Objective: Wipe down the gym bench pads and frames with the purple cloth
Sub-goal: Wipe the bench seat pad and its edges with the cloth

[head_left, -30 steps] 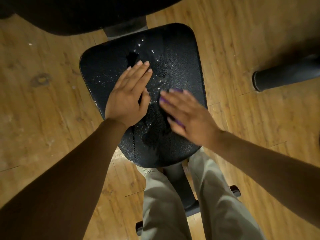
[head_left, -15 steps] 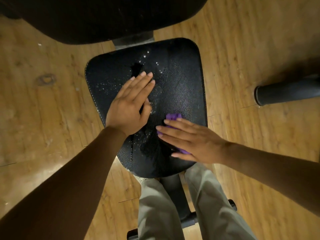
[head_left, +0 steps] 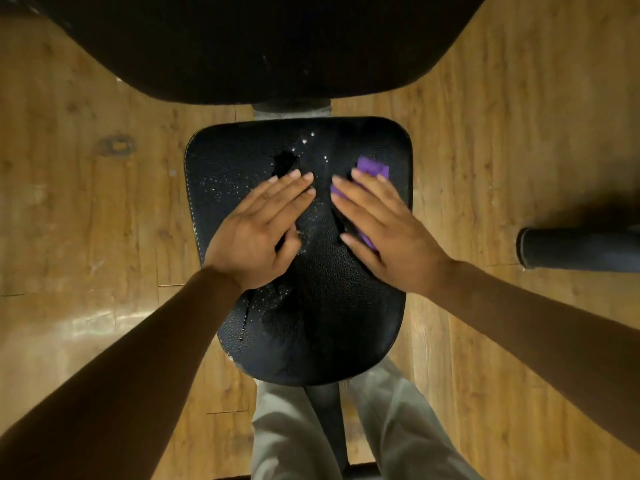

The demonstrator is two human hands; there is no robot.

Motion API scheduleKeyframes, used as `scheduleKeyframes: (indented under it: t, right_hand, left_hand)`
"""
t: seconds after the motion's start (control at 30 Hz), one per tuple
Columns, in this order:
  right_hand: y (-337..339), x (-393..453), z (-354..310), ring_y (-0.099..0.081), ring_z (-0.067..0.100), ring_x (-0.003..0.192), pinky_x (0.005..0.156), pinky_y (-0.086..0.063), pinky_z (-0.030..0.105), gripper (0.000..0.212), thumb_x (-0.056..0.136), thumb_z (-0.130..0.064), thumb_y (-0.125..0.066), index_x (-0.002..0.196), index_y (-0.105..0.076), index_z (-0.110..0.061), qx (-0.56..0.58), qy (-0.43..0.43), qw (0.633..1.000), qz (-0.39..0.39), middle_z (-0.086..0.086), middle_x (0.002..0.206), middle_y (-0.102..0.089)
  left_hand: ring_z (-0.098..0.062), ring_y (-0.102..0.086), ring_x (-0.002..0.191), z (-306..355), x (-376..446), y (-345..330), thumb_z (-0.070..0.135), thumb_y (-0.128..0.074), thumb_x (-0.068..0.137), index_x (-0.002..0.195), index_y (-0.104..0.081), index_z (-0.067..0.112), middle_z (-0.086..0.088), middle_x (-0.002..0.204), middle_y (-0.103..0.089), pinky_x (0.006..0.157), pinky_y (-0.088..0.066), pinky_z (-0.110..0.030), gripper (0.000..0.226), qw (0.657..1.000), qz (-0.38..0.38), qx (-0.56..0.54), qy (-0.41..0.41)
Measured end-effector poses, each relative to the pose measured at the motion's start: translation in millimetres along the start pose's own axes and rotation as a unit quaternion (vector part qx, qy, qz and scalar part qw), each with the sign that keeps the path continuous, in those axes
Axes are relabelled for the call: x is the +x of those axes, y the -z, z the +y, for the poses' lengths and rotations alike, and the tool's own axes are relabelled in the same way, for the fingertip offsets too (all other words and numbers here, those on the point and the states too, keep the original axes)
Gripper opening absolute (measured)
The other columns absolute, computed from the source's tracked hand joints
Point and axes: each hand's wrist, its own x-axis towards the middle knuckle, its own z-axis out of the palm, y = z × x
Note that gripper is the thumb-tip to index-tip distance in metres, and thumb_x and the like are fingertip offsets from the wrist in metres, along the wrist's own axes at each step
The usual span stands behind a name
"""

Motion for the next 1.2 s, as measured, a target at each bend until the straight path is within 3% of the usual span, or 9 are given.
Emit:
scheduleKeyframes:
  t: [0.13, 0.33, 0.5, 0.73, 0.9, 1.03, 1.2]
  right_hand:
    - [14.0, -20.9, 30.8, -0.02, 0.024, 0.145, 0.119, -0.018, 0.042, 0.056, 0.098, -0.039, -0.046, 0.144, -0.037, -0.009, -0.001, 0.126, 0.989, -0.082, 0.006, 0.153, -0.031]
    - [0.3, 80.0, 29.6, -0.022, 0.025, 0.144, 0.12, -0.011, 0.039, 0.059, 0.097, -0.044, -0.036, 0.144, -0.038, -0.009, -0.024, 0.099, 0.994, -0.042, 0.008, 0.152, -0.033]
    - [6.4, 115.3, 40.5, -0.018, 0.023, 0.145, 0.12, -0.011, 0.035, 0.059, 0.096, -0.041, -0.039, 0.145, -0.036, -0.009, 0.005, 0.181, 0.98, -0.085, 0.007, 0.153, -0.031]
    - [38.4, 47.1, 104.9, -0.014, 0.022, 0.146, 0.12, -0.017, 0.038, 0.056, 0.098, -0.035, -0.039, 0.147, -0.031, -0.008, 0.037, 0.113, 0.99, -0.08, 0.005, 0.155, -0.025]
    - [19.3, 90.5, 67.1, -0.023, 0.026, 0.143, 0.119, -0.016, 0.042, 0.055, 0.097, -0.035, -0.04, 0.144, -0.036, -0.006, 0.003, 0.155, 0.986, -0.062, 0.011, 0.152, -0.033]
    - [0.1, 131.8, 26.9, -0.027, 0.024, 0.142, 0.117, -0.024, 0.041, 0.056, 0.095, -0.032, -0.041, 0.144, -0.037, -0.005, 0.014, 0.161, 0.985, -0.065, 0.011, 0.152, -0.033]
    - [24.1, 77.6, 57.6, -0.017, 0.024, 0.146, 0.119, -0.02, 0.044, 0.054, 0.096, -0.027, -0.046, 0.145, -0.034, -0.006, 0.043, 0.127, 0.989, -0.06, 0.008, 0.154, -0.029]
  left_hand:
    - [-0.02, -0.029, 0.143, 1.9, 0.1, -0.1, 0.016, -0.043, 0.09, 0.139, -0.048, 0.004, -0.009, 0.151, -0.038, 0.119, -0.024, -0.041, 0.05, 1.0, 0.002, 0.006, 0.016]
    - [-0.029, -0.041, 0.136, 3.5, -3.3, 0.5, 0.017, -0.055, 0.086, 0.127, -0.057, -0.004, -0.019, 0.141, -0.048, 0.113, -0.034, -0.045, 0.046, 0.996, 0.066, 0.02, 0.058]
    - [-0.031, -0.042, 0.134, 4.5, -4.7, 1.0, 0.019, -0.058, 0.086, 0.122, -0.059, -0.007, -0.021, 0.138, -0.05, 0.11, -0.036, -0.048, 0.045, 0.993, 0.079, 0.035, 0.076]
    - [-0.031, -0.042, 0.134, 4.1, -3.5, 0.9, 0.017, -0.059, 0.084, 0.121, -0.06, -0.006, -0.021, 0.137, -0.051, 0.11, -0.036, -0.048, 0.044, 0.993, 0.083, 0.027, 0.077]
    - [-0.032, -0.043, 0.134, 3.5, -2.4, -0.1, 0.02, -0.055, 0.085, 0.12, -0.059, -0.007, -0.021, 0.136, -0.052, 0.109, -0.036, -0.049, 0.044, 0.994, 0.08, 0.025, 0.077]
    - [-0.033, -0.044, 0.133, 3.2, -2.7, -0.9, 0.021, -0.053, 0.087, 0.12, -0.06, -0.007, -0.022, 0.136, -0.052, 0.109, -0.037, -0.049, 0.044, 0.993, 0.088, 0.032, 0.072]
    - [-0.031, -0.044, 0.133, 3.4, -3.7, -0.9, 0.02, -0.055, 0.085, 0.119, -0.061, -0.006, -0.02, 0.136, -0.053, 0.11, -0.036, -0.047, 0.043, 0.993, 0.094, 0.032, 0.071]
